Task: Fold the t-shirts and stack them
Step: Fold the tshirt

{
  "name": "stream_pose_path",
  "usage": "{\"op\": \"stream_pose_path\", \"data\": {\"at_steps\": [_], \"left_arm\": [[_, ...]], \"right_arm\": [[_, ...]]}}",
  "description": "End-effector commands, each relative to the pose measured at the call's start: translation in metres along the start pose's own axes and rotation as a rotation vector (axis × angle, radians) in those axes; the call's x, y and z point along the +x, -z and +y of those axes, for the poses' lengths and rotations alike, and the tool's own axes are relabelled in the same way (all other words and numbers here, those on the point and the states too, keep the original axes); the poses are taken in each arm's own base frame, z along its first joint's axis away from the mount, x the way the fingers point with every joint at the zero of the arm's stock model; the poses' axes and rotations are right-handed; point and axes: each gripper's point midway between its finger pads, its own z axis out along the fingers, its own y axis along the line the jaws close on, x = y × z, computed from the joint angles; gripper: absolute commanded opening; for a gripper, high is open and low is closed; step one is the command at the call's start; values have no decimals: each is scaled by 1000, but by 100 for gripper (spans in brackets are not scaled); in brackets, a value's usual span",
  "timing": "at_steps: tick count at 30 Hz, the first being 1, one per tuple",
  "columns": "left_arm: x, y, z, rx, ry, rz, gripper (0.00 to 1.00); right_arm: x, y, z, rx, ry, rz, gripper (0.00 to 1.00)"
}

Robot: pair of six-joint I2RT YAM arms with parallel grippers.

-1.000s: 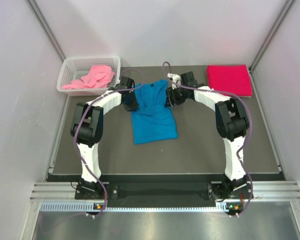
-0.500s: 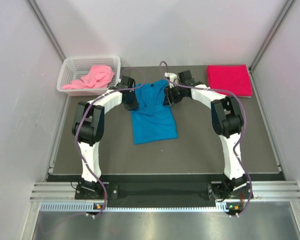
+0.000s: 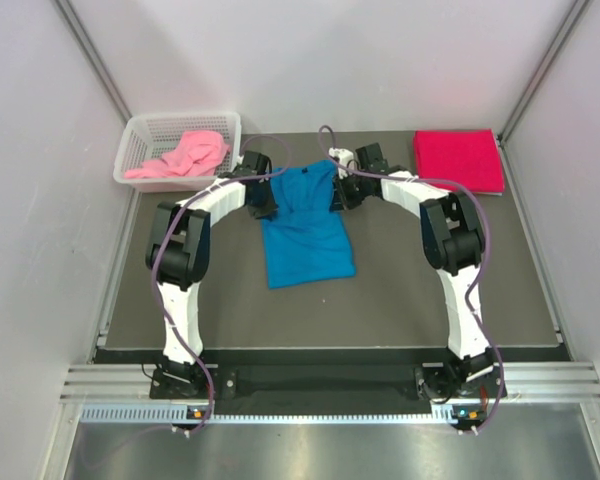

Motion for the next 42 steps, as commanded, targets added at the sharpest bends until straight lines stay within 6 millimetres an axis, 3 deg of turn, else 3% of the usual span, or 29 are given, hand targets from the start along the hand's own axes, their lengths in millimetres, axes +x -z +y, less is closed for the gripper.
{"op": "stream_pose_path", "data": {"at_steps": [1,7,12,19,21,25,26,27,29,31,35,36,38,39,40,42], "left_arm": [[-6,-13,16,-73,-15,-25,25],[-1,-23,23,-109,-26,-6,25],[-2,-25,30,-140,-33,-15,25],[-3,-28,31,-150,-44,-12,24],[-9,-25,24,-125,-48,-20,25],[-34,3,4,-84,-65,-42,28],[-54,21,-8,-60,-68,-91,29],[-61,30,-12,-53,-73,-107,31],[-76,58,-21,-37,-92,-134,34],[-77,73,-23,-31,-104,-136,39],[-57,104,-19,-2,-126,-110,43],[-50,107,-17,1,-125,-100,43],[-27,119,-19,64,-112,-63,44],[-17,120,-19,87,-103,-46,45],[7,125,-18,132,-95,-4,45],[24,128,-18,171,-78,9,45]], "right_arm": [[-33,18,1,53,71,-109,0],[-22,19,-11,78,25,-109,0],[-23,17,-13,87,12,-131,0],[-19,19,-29,154,-27,-139,0],[-19,21,-26,145,-25,-142,6],[-43,47,-11,145,-55,-190,21],[-46,52,-7,145,-68,-194,27],[-51,59,-3,145,-74,-199,35],[-52,77,9,142,-97,-185,39],[-44,93,21,140,-115,-161,47],[-12,108,41,111,-184,-106,50],[9,106,45,99,-224,-68,50],[25,110,57,73,-282,-42,52],[45,111,60,78,-308,-13,52],[52,111,62,82,-321,-9,52],[73,110,65,85,-334,4,53]]}}
